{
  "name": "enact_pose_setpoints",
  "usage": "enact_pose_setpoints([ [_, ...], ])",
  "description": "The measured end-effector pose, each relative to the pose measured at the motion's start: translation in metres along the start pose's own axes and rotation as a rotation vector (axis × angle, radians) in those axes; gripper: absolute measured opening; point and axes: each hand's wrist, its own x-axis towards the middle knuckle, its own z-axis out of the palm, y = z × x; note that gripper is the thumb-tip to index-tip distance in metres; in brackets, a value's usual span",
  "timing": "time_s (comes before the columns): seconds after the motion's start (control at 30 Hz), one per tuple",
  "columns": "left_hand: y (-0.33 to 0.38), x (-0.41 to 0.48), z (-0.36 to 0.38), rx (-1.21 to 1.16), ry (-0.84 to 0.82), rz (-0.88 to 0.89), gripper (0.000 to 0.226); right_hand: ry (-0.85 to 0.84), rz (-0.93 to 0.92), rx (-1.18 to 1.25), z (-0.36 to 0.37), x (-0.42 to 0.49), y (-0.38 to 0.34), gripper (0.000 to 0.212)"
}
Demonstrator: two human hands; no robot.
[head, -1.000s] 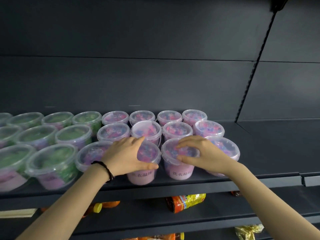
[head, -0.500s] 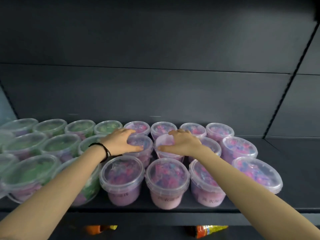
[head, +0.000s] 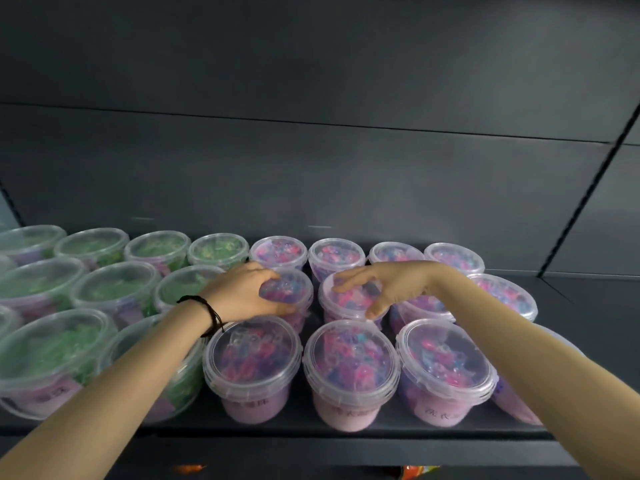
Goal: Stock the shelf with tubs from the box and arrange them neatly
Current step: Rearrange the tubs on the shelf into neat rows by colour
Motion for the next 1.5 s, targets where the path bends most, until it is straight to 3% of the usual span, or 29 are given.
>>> enact_pose_setpoints([
  [0.07, -0.003, 0.001, -0.001, -0.039, -0.017, 0.021, 0.136, 0.036, 0.006, 0.062, 0.0, -0.003, -0.002, 0.061],
  [0.13, -0.007, 0.002, -0.004, -0.086, -0.052, 0.041, 0.135, 0.176, 0.05, 0.093, 0.006, 0.001, -0.009, 0.053],
  [0.2, -0.011, 0.003, -0.01, -0.112, -0.114, 0.061, 0.135, 0.355, 0.133, -0.043, 0.017, 0.012, -0.016, 0.049],
  [0.3, -0.021, 0.004, -0.02, -0.086, -0.206, 0.074, 0.125, 0.455, 0.234, -0.264, 0.03, 0.028, -0.022, 0.055],
  [0.37, -0.027, 0.003, -0.023, -0.1, -0.244, 0.079, 0.111, 0.442, 0.212, -0.246, 0.027, 0.029, -0.021, 0.056],
  [0.6, -0.026, 0.002, -0.024, -0.226, -0.322, 0.161, 0.048, 0.16, 0.051, -0.08, 0.003, 0.023, -0.015, 0.063],
  [0.67, -0.028, 0.002, -0.023, -0.254, -0.342, 0.186, 0.04, 0.13, 0.022, -0.077, 0.001, 0.024, -0.012, 0.064],
  [0.93, -0.034, 0.006, -0.023, -0.324, -0.38, 0.236, 0.039, -0.02, -0.091, 0.001, 0.004, 0.017, -0.013, 0.064],
  [1.03, -0.033, 0.007, -0.028, -0.344, -0.398, 0.226, 0.037, -0.03, -0.095, 0.032, 0.002, 0.014, -0.015, 0.054],
  [1.1, -0.035, 0.013, -0.033, -0.326, -0.338, 0.196, 0.045, 0.078, -0.122, 0.103, 0.001, 0.018, -0.015, 0.038],
  [1.17, -0.043, 0.027, -0.038, -0.266, -0.143, 0.156, 0.048, 0.34, -0.11, 0.159, -0.002, 0.027, -0.014, 0.026],
  [1.27, -0.054, 0.056, -0.041, -0.141, 0.101, 0.108, 0.04, 0.63, -0.038, 0.098, -0.008, 0.042, -0.013, 0.027],
  [1.37, -0.059, 0.075, -0.039, 0.048, 0.089, 0.089, 0.052, 0.589, 0.015, -0.036, -0.011, 0.056, -0.013, 0.041],
  [1.5, -0.068, 0.089, -0.036, 0.135, -0.03, 0.115, 0.094, 0.538, 0.135, -0.044, -0.014, 0.076, -0.005, 0.051],
])
